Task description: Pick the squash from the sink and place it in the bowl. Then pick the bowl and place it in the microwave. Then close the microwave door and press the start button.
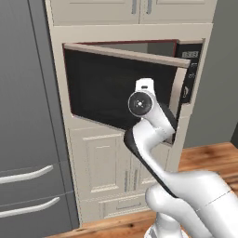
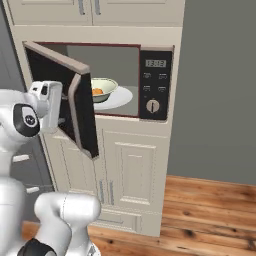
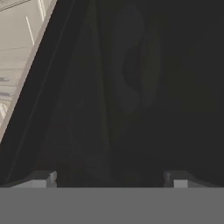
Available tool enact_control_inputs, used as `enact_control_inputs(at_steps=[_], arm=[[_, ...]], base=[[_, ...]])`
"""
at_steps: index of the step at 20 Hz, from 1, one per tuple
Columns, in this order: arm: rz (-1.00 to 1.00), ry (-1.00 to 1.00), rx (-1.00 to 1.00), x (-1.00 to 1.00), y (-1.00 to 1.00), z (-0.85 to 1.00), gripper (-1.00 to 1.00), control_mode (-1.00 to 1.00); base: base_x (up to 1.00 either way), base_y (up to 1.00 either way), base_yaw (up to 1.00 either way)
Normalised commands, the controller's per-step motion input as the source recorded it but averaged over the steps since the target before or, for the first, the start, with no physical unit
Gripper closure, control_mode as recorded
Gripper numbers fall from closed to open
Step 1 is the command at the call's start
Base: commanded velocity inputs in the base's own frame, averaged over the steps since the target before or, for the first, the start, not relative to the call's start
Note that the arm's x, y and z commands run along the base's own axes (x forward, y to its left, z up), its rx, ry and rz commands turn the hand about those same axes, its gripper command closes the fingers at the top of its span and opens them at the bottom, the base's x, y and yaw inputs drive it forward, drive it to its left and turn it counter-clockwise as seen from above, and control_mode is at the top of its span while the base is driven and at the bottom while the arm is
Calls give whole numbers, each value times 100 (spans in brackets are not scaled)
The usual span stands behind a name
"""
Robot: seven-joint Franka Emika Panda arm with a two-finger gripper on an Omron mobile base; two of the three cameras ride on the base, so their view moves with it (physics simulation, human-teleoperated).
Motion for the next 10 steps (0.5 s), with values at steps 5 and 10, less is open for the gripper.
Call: enact_control_inputs(at_steps=[5, 10], arm=[[39, 0, 0, 100, -57, 0, -100, -100], [39, 0, 2, 100, -47, 0, -100, -100]], base=[[0, 0, 0], [0, 0, 0]])
